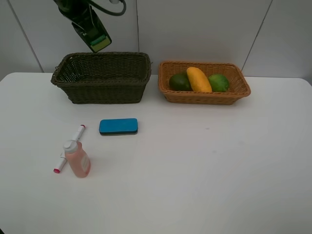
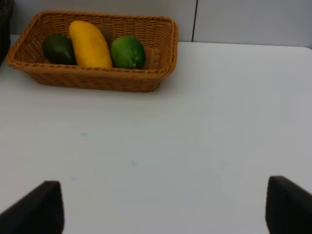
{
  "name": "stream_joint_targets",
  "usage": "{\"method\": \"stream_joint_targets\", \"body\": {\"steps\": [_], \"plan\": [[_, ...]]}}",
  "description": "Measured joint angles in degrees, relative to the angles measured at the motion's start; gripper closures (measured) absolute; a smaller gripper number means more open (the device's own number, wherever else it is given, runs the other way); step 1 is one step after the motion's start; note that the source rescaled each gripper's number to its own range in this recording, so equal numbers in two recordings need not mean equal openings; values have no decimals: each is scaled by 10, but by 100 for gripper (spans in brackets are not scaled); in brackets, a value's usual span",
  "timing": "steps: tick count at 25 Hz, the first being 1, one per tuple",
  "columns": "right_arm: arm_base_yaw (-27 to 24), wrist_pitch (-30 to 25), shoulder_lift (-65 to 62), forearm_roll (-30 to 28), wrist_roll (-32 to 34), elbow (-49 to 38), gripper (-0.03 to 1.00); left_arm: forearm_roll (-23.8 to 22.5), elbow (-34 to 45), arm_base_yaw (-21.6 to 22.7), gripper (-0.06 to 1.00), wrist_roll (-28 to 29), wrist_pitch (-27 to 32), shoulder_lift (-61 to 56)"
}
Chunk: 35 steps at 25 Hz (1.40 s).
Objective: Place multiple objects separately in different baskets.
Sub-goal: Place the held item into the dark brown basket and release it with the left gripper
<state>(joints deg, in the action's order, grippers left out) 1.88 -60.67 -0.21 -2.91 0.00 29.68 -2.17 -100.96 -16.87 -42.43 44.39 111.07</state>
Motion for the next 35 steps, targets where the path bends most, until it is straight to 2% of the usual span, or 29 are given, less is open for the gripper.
{"method": "stream_joint_targets", "body": {"steps": [12,30,31,33,35], "plan": [[0,0,0,0,0,0,-2,-1,0,63,56,0,-42,102],[0,0,0,0,0,0,-2,3,0,81,55,0,-73,161],[0,0,0,0,0,0,-2,3,0,81,48,0,-75,161],[0,0,0,0,0,0,-2,4,0,81,17,0,-84,161],[0,0,0,0,0,0,-2,6,-2,81,2,0,-89,161]]}}
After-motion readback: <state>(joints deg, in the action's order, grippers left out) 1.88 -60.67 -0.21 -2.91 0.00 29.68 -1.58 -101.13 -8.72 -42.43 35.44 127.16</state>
